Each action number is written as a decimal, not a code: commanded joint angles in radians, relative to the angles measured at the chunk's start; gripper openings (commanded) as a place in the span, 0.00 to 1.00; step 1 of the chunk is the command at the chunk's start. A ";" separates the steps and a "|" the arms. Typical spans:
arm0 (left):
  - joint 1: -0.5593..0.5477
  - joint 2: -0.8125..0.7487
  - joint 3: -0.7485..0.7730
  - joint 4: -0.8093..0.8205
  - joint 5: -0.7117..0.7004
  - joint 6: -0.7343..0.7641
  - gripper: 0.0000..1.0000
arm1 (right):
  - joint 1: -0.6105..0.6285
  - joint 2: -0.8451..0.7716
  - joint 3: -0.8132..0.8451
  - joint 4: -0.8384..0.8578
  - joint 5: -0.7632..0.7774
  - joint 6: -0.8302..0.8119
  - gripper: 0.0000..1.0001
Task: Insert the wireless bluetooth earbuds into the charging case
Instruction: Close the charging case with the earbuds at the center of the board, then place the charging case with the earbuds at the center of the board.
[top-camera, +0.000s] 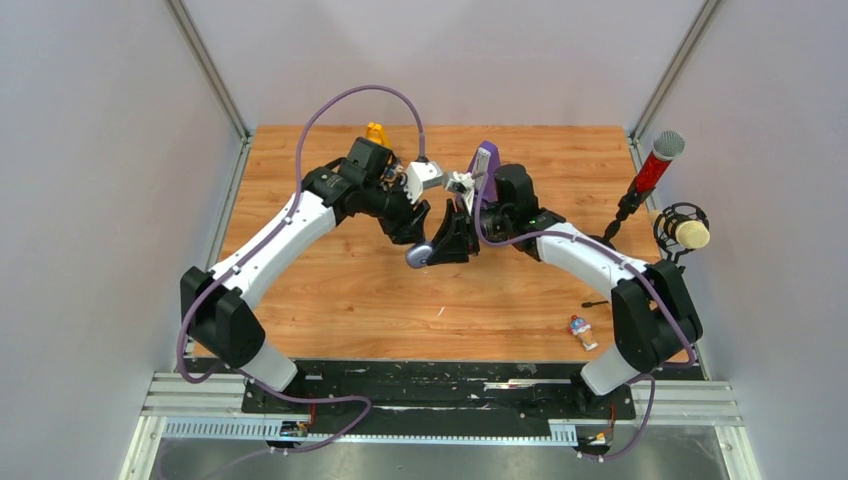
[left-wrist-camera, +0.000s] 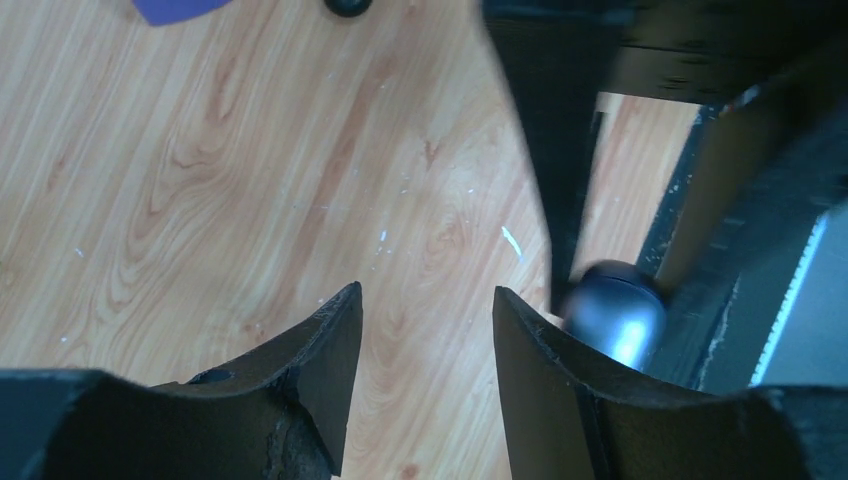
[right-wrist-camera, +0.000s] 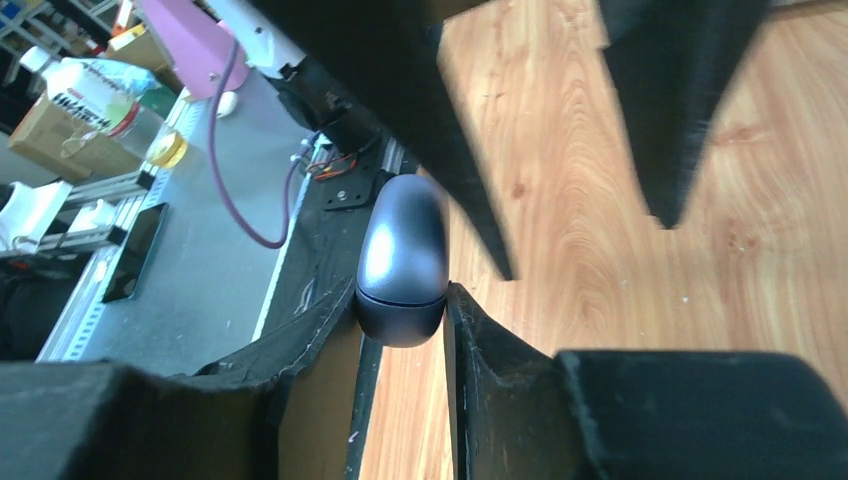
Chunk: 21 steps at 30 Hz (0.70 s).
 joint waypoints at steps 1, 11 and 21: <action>-0.010 -0.083 0.009 -0.029 0.086 0.026 0.57 | 0.000 0.028 0.060 0.010 0.090 -0.001 0.00; 0.042 -0.109 0.007 0.063 -0.131 -0.056 0.58 | -0.002 0.054 0.058 0.052 0.175 0.107 0.00; 0.351 -0.246 -0.058 0.150 -0.226 -0.126 0.84 | 0.007 0.284 0.139 0.126 0.466 0.424 0.00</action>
